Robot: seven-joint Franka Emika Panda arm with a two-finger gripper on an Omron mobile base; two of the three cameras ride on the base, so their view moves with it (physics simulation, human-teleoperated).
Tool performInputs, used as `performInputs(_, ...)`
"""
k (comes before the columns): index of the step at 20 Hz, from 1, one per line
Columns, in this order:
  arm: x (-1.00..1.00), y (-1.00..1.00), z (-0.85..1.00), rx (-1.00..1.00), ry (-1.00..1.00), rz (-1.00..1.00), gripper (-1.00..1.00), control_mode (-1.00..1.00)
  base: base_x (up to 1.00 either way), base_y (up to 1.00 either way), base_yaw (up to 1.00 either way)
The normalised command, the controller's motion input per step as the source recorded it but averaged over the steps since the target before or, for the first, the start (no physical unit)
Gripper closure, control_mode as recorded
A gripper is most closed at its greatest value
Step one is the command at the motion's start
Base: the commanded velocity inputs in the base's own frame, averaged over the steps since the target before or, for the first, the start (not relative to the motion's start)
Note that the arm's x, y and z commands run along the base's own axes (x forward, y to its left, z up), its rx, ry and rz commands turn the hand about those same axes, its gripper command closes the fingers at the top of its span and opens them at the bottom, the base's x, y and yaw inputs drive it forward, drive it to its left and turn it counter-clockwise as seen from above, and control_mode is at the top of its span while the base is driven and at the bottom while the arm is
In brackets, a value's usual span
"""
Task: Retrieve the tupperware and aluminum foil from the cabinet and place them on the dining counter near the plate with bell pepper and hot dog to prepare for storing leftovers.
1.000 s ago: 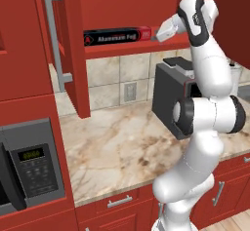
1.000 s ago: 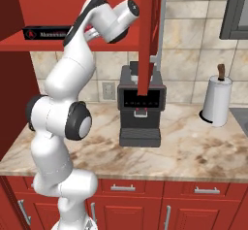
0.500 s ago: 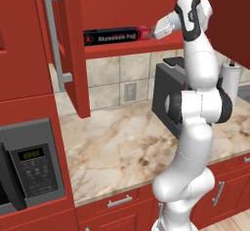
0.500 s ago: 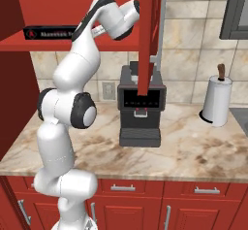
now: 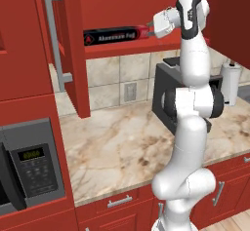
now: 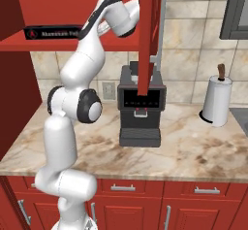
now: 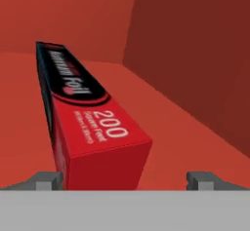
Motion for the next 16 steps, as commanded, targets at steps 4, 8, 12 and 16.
performInputs(4,0.0,0.37,-0.07,0.0,-0.21,0.14,-1.0,-1.0,0.0,0.0,0.0)
performInputs(8,-0.18,0.56,-0.11,0.0,-0.16,0.11,-1.0,-1.0,0.0,0.0,0.0)
performInputs(12,-0.57,0.66,-0.13,0.0,-0.07,0.07,-1.0,-1.0,0.0,0.0,0.0)
performInputs(16,-0.78,0.65,-0.18,0.0,-0.01,0.05,-1.0,-1.0,0.0,0.0,0.0)
